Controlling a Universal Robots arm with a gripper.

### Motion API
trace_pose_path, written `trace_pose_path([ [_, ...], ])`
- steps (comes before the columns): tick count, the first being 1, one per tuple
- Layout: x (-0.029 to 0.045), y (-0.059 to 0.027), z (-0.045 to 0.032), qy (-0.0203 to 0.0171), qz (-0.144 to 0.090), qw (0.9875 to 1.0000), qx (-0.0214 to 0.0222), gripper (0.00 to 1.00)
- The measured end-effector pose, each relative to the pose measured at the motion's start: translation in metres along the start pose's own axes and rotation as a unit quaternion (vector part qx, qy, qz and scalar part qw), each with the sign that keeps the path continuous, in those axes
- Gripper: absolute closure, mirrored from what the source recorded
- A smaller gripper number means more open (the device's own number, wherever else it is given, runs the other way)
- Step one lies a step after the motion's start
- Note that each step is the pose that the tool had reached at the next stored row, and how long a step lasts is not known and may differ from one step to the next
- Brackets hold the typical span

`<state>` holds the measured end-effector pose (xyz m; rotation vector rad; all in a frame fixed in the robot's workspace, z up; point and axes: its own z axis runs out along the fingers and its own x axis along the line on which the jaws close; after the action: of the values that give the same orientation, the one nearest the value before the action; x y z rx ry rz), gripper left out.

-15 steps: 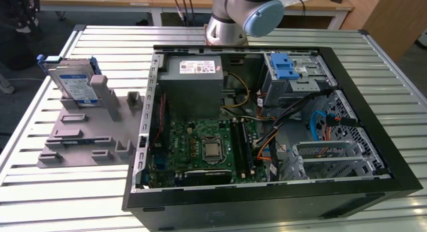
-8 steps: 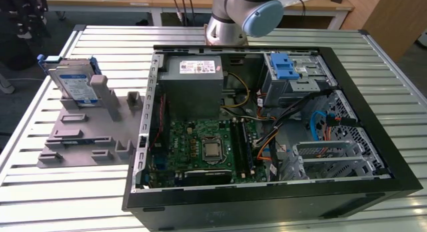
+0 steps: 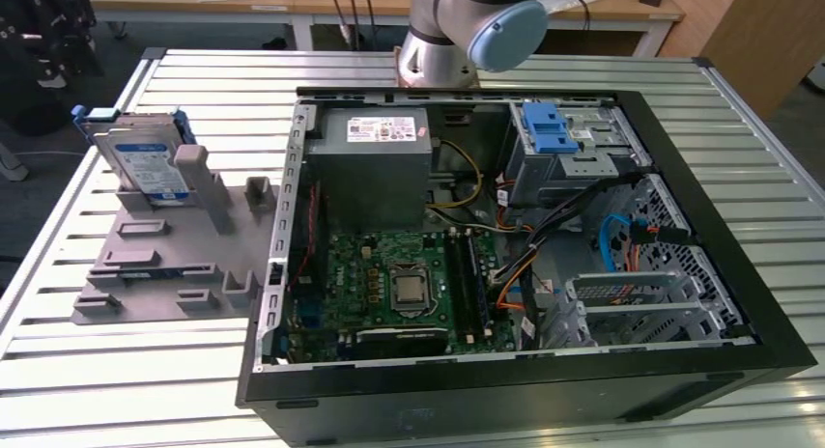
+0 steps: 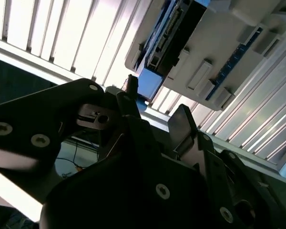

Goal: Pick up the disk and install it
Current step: 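Pick up the disk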

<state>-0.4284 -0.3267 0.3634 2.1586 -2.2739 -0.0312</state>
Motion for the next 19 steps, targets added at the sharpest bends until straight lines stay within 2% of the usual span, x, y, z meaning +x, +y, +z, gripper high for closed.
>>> trace_pose_path([
  [3, 0.0001, 0.0, 0.0053, 0.0001, -0.009, 1.0, 0.0, 0.47],
  [12, 0.0007, -0.0001, 0.0189, 0.0001, -0.01, 0.9999, 0.0012, 0.47],
  [19, 0.0008, -0.0001, 0.0273, -0.0001, -0.01, 0.9999, 0.0079, 0.47],
])
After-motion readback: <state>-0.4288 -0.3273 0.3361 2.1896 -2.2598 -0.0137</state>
